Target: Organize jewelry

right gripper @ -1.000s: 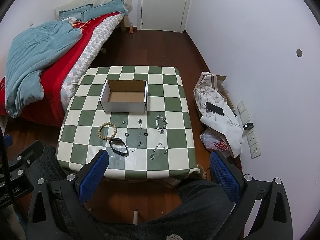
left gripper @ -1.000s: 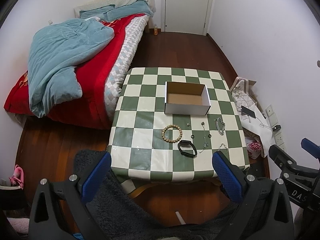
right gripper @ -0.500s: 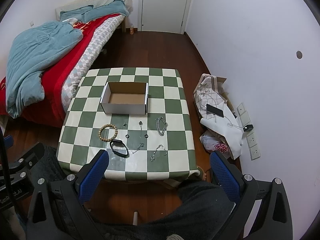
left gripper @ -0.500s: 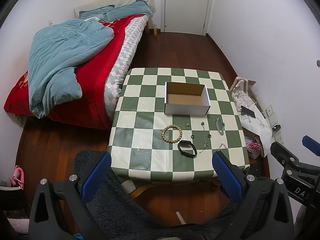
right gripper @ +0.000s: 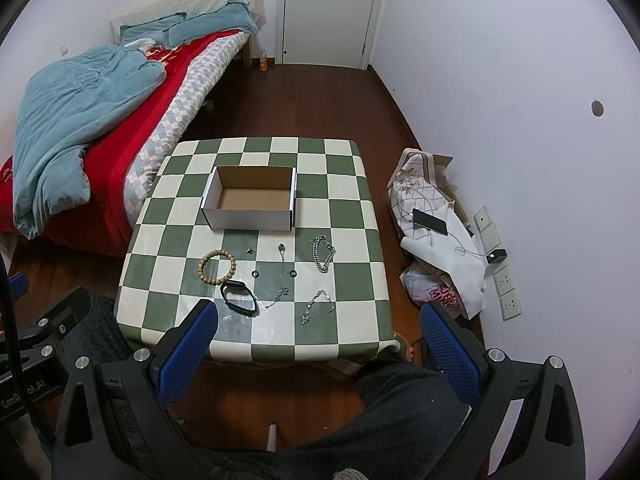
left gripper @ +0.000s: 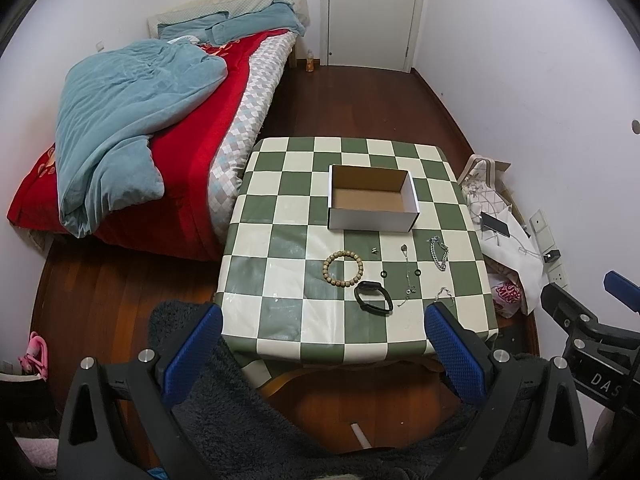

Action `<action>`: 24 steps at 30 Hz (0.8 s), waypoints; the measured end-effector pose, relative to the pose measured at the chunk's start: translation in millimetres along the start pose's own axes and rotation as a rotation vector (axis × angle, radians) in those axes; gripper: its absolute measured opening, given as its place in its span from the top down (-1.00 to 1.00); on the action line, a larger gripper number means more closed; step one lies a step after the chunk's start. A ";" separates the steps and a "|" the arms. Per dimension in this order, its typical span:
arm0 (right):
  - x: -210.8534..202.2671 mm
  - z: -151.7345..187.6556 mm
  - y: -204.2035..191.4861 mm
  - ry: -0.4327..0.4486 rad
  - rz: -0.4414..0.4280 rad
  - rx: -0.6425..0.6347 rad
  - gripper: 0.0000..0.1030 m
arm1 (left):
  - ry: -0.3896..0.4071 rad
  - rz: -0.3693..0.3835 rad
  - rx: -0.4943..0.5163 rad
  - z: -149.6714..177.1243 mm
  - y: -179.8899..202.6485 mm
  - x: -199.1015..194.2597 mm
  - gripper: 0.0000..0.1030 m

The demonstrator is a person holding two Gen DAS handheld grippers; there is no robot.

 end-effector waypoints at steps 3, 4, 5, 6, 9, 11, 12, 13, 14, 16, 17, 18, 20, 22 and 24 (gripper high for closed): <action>0.0 0.3 0.0 0.002 0.001 0.001 -0.98 | 0.001 0.000 -0.001 0.3 0.8 0.1 -1.00; 0.0 0.3 0.1 0.001 0.000 0.001 -0.98 | 0.002 0.001 0.000 1.4 1.1 -0.5 -1.00; 0.0 0.2 0.1 0.001 0.000 0.001 -0.98 | 0.002 0.000 0.000 1.5 1.1 -0.6 -1.00; -0.1 0.2 0.1 0.002 0.001 0.001 -0.98 | 0.003 0.000 0.000 1.4 1.1 -0.6 -1.00; -0.9 -0.3 0.8 0.002 -0.002 0.001 -0.98 | 0.003 0.001 0.001 1.8 1.2 -1.2 -1.00; -0.9 -0.3 0.7 0.002 -0.001 0.001 -0.98 | 0.003 0.001 0.002 1.5 1.0 -1.1 -1.00; -0.7 -0.5 1.2 0.001 -0.002 0.000 -0.98 | 0.003 0.001 0.000 1.6 1.0 -1.2 -1.00; -1.1 -0.1 0.4 0.002 0.000 0.001 -0.98 | 0.003 0.002 -0.002 1.3 1.4 -1.0 -1.00; -1.1 -0.3 0.9 0.002 0.000 0.000 -0.98 | 0.002 0.001 0.001 1.8 1.3 -1.1 -1.00; -1.3 -0.2 0.7 0.002 -0.001 0.001 -0.98 | 0.003 0.000 0.000 1.8 1.1 -1.2 -1.00; -1.4 -0.7 1.3 0.003 -0.001 0.001 -0.98 | 0.002 0.002 0.000 1.8 1.1 -1.1 -1.00; -0.9 0.2 0.0 0.003 -0.001 0.001 -0.98 | 0.002 0.001 0.001 2.0 1.1 -1.1 -1.00; -1.4 -0.4 0.1 0.003 -0.002 0.001 -0.98 | 0.003 0.002 0.000 2.1 0.9 -1.1 -1.00; -2.1 -1.1 0.2 0.005 -0.007 0.006 -0.98 | 0.002 0.002 0.001 2.4 0.9 -0.9 -1.00; -2.8 -2.0 2.1 0.008 -0.016 0.021 -0.98 | 0.007 -0.004 0.004 0.9 1.4 1.4 -1.00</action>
Point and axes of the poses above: each gripper's, at about its wrist camera, not at the fingertips, and x roughly the way its jaws point, y to its right, z to its underside, the point moved 6 cm from there along x, roughly the way its jaws point, and after that the axes turned 4 degrees about -x, right-handed, at the moved point
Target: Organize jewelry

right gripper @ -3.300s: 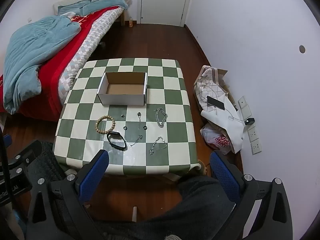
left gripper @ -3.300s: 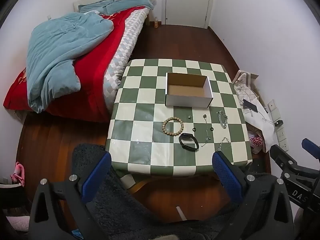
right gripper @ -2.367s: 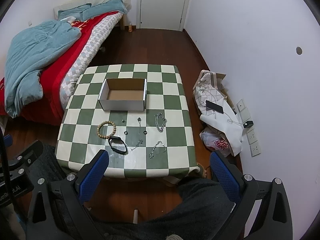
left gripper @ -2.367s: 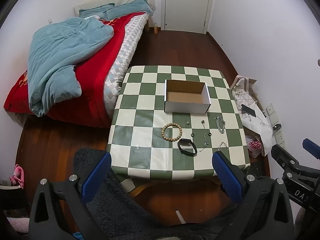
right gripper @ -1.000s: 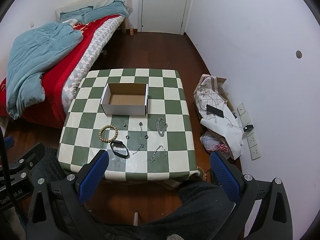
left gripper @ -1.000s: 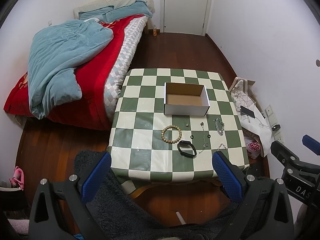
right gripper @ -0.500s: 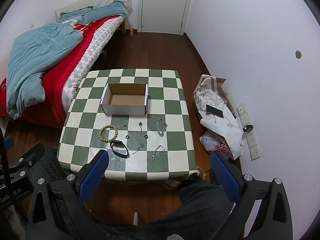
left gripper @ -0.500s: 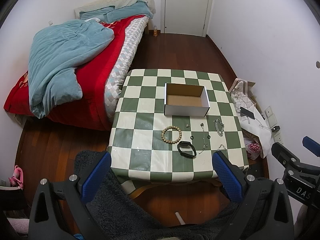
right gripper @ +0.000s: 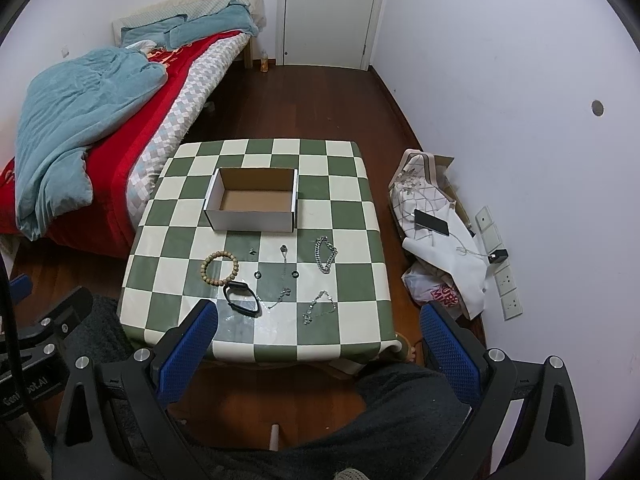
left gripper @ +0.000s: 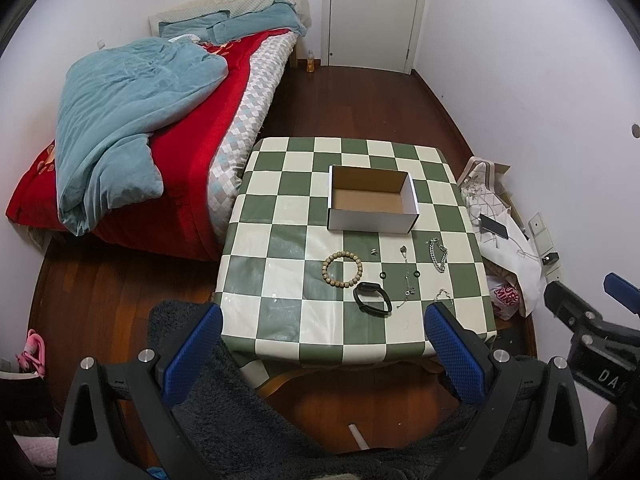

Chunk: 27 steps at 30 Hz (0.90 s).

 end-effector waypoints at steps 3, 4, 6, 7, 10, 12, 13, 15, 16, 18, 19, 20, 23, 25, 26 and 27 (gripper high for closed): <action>8.4 -2.4 5.7 0.008 -0.018 0.044 -0.98 | 0.028 -0.042 0.016 -8.5 -0.4 10.7 -1.00; 13.6 -3.1 8.4 0.007 -0.019 0.055 -0.98 | 0.041 -0.057 0.013 -12.8 -1.9 16.5 -1.00; 28.9 -3.1 15.5 -0.001 -0.008 0.080 -0.98 | 0.055 -0.098 0.006 -22.3 -5.8 32.4 -1.00; 38.4 -3.5 19.1 -0.008 0.000 0.092 -0.98 | 0.059 -0.111 0.007 -26.0 -7.6 40.3 -1.00; 72.3 -4.0 25.0 -0.048 0.000 0.116 -0.98 | 0.035 -0.161 0.023 -35.2 -14.0 75.7 -1.00; 99.0 -2.4 27.4 -0.083 -0.002 0.123 -0.98 | -0.002 -0.209 0.052 -36.9 -16.9 106.6 -1.00; 113.7 -1.3 28.4 -0.099 -0.006 0.130 -0.98 | -0.018 -0.216 0.061 -36.0 -16.7 116.2 -1.00; 147.3 2.4 30.2 -0.148 0.001 0.134 -0.98 | -0.064 -0.244 0.085 -33.7 -15.7 146.0 -1.00; 161.8 3.9 32.1 -0.166 0.000 0.140 -0.96 | -0.082 -0.251 0.095 -31.9 -16.0 154.6 -1.00; 192.4 7.2 39.8 -0.203 0.007 0.169 -0.88 | -0.124 -0.271 0.115 -29.4 -15.3 182.8 -1.00; 207.5 9.0 43.7 -0.219 0.008 0.183 -0.81 | -0.144 -0.280 0.121 -28.2 -15.0 197.1 -1.00; 222.6 10.9 47.7 -0.236 0.009 0.197 -0.71 | -0.162 -0.287 0.126 -28.3 -16.1 208.6 -1.00; 266.4 20.3 61.5 -0.296 0.011 0.232 -0.58 | -0.216 -0.299 0.135 -27.4 -16.6 244.2 -1.00; 289.9 29.8 66.7 -0.349 0.016 0.243 -0.57 | -0.246 -0.305 0.137 -26.7 -16.8 263.2 -1.00; 299.7 35.0 68.3 -0.376 0.008 0.254 -0.56 | -0.270 -0.297 0.135 -25.4 -17.3 274.9 -1.00; 308.9 41.2 68.3 -0.403 -0.007 0.264 -0.56 | -0.284 -0.294 0.133 -24.1 -17.3 282.6 -1.00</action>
Point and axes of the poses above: each gripper's, at about its wrist camera, not at the fingertips, and x roughly the way its jaws point, y to its right, z to its underside, the point moved 6 cm from there along x, roughly the way its jaws point, and after that the axes turned 4 degrees about -x, right-handed, at the moved point
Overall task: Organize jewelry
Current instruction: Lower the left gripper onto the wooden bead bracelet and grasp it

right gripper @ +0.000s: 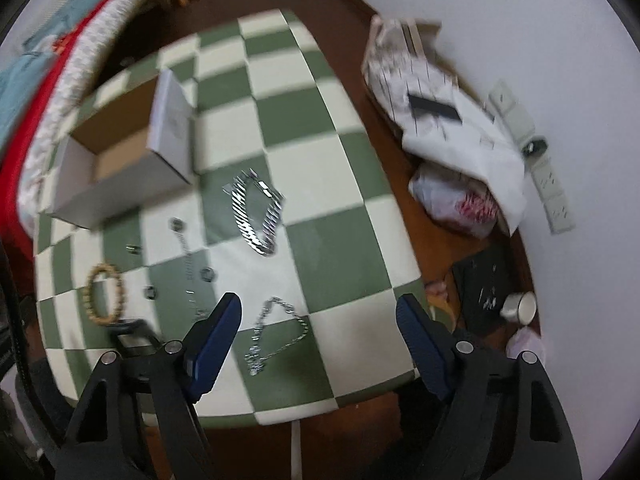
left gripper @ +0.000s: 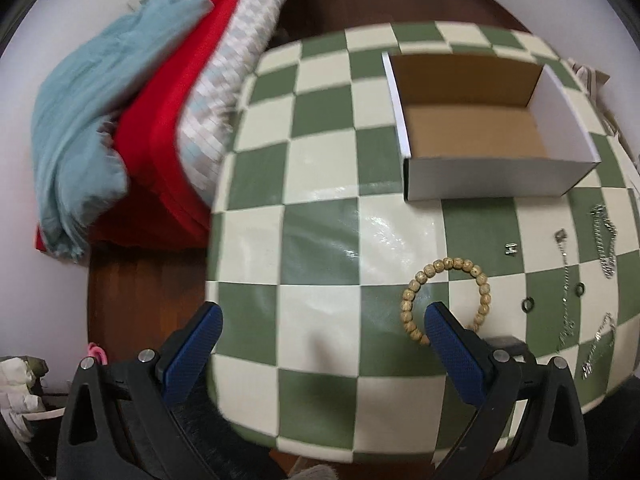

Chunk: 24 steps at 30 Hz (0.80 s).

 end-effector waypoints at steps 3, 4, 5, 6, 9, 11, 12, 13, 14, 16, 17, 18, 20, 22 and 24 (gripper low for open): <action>27.4 7.3 0.2 -0.065 -0.015 0.009 -0.56 | -0.049 0.013 0.013 -1.7 9.5 25.3 -1.00; 33.3 9.8 -1.1 -0.079 -0.020 0.011 -0.56 | -0.062 0.019 0.017 -1.4 12.4 31.5 -0.99; 38.6 12.1 -3.6 -0.091 -0.024 0.012 -0.56 | -0.079 0.026 0.022 -0.4 15.8 39.5 -0.99; 43.9 13.5 -6.7 -0.097 -0.022 0.010 -0.56 | -0.089 0.034 0.027 0.6 18.2 44.4 -0.99; 57.6 16.5 -13.3 -0.102 0.006 -0.005 -0.56 | -0.117 0.056 0.048 5.4 25.6 54.5 -0.86; 67.0 21.4 -20.4 -0.119 0.013 -0.019 -0.49 | -0.127 0.068 0.065 8.5 29.9 58.3 -0.75; 69.1 24.0 -23.4 -0.132 0.007 -0.024 -0.42 | -0.131 0.079 0.073 9.7 32.1 59.1 -0.72; 67.6 24.0 -26.1 -0.113 0.001 -0.023 -0.43 | -0.130 0.087 0.076 9.8 34.0 60.0 -0.67; 67.7 25.2 -28.3 -0.106 0.002 -0.028 -0.43 | -0.126 0.096 0.081 10.3 35.8 60.0 -0.62; 67.8 24.7 -29.9 -0.097 0.000 -0.031 -0.42 | -0.128 0.116 0.094 12.1 39.0 60.4 -0.38; 68.2 24.5 -30.5 -0.091 0.000 -0.034 -0.42 | -0.117 0.128 0.092 12.0 39.9 59.4 -0.34; 67.2 25.0 -32.5 -0.083 0.000 -0.042 -0.42 | -0.115 0.136 0.095 11.9 41.6 59.2 -0.25; 67.0 25.2 -33.3 -0.071 -0.001 -0.050 -0.40 | -0.109 0.168 0.100 12.9 45.1 57.0 -0.03; 65.1 25.4 -35.3 -0.060 -0.002 -0.052 -0.37 | -0.106 0.211 0.106 15.0 49.6 54.4 0.53; 62.0 25.4 -37.4 -0.040 -0.001 -0.061 -0.22 | -0.102 0.211 0.134 17.6 55.6 52.3 0.82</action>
Point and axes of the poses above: each gripper's, at about its wrist camera, not at the fingertips, and x roughly the way its jaws point, y to its right, z to its underside, the point moved 6 cm from there along x, roughly the way its jaws point, and after that the axes turned 4 degrees about -x, right-handed, at the moved point
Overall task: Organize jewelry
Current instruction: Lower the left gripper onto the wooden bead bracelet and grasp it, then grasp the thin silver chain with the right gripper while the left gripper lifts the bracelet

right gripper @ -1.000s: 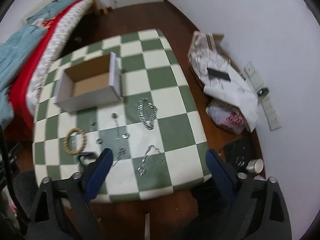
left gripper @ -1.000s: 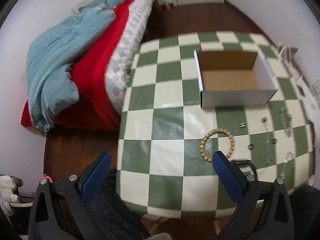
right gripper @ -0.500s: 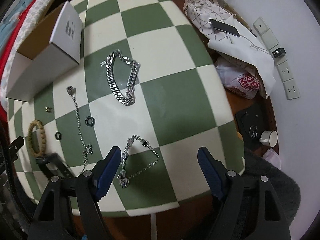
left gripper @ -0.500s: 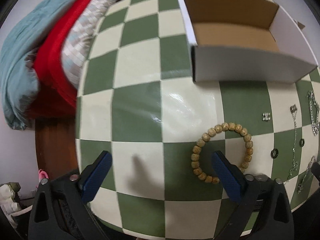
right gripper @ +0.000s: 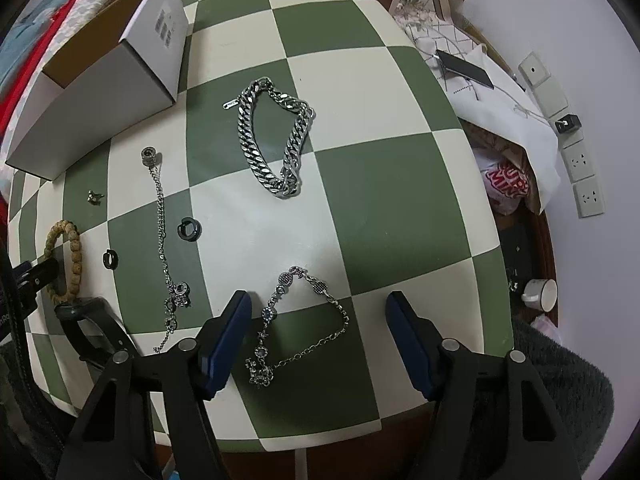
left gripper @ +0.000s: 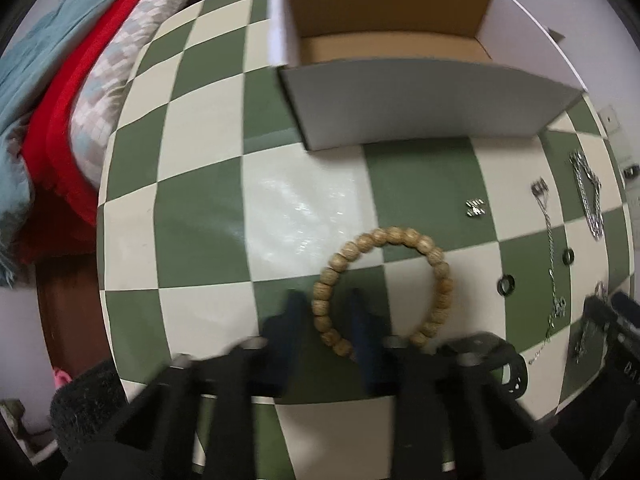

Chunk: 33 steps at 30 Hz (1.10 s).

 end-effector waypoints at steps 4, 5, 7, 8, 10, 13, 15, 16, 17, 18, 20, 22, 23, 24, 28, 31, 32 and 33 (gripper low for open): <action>-5.9 -4.3 -5.9 0.025 0.009 -0.022 0.84 | 0.015 -0.027 0.024 1.8 5.5 0.1 0.87; -6.0 -4.8 -6.2 0.026 0.013 -0.022 0.89 | 0.016 -0.031 0.017 2.3 4.3 0.0 0.87; -7.0 -5.1 -7.4 0.029 0.013 -0.024 0.90 | 0.020 -0.035 0.013 4.4 3.4 -3.2 0.88; -7.3 -5.6 -7.1 0.028 0.007 -0.021 0.90 | 0.026 -0.037 0.008 4.2 3.7 -4.3 0.88; -9.3 -4.8 -3.9 0.026 -0.026 -0.001 0.90 | 0.039 -0.037 0.002 7.2 2.8 -11.1 0.88; -22.2 -9.6 -0.1 0.062 -0.046 0.008 0.90 | 0.056 -0.031 -0.010 9.9 -0.7 -22.4 0.88; -35.5 -10.3 -1.6 0.087 -0.071 0.013 0.90 | 0.066 -0.028 -0.016 11.4 0.8 -30.8 0.88; -41.7 -11.2 -1.0 0.098 -0.080 0.015 0.90 | 0.069 -0.027 -0.017 11.5 0.3 -34.8 0.88; -48.2 -11.7 -1.6 0.110 -0.089 0.016 0.90 | 0.077 -0.026 -0.017 9.6 -0.9 -40.5 0.88; -54.6 -11.5 -2.2 0.121 -0.098 0.016 0.90 | 0.085 -0.026 -0.016 11.2 0.6 -46.3 0.88; -67.1 -10.7 -3.9 0.142 -0.116 0.019 0.90 | 0.111 -0.034 -0.007 13.9 3.9 -62.6 0.88; -75.9 -10.9 -5.5 0.157 -0.122 0.017 0.90 | 0.141 -0.041 0.000 12.9 4.3 -76.6 0.88; -80.4 -11.9 -6.9 0.167 -0.122 0.013 0.90 | 0.154 -0.044 0.002 11.7 5.2 -82.0 0.88; -85.1 -12.3 -9.2 0.177 -0.124 0.010 0.90 | 0.164 -0.045 0.003 11.3 5.3 -87.1 0.88; -100.4 -18.5 -19.2 0.209 -0.132 -0.018 0.90 | 0.220 -0.042 -0.013 1.8 -3.1 -109.3 0.88; -115.2 -24.8 -33.3 0.240 -0.137 -0.058 0.90 | 0.263 -0.042 -0.035 -5.9 -6.7 -124.1 0.88; -119.2 -27.2 -37.2 0.247 -0.139 -0.070 0.90 | 0.279 -0.041 -0.041 -8.7 -7.1 -129.8 0.88; -125.8 -30.8 -43.4 0.261 -0.139 -0.087 0.90 | 0.296 -0.039 -0.050 -11.5 -6.7 -135.8 0.88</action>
Point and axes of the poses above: each gripper's, at about its wrist camera, not at the fingertips, and x roughly the way its jaws point, y to its right, z to its underside, the point moved 6 cm from there along x, roughly the way its jaws point, and after that the axes turned 4 degrees about -x, right-handed, at the moved point
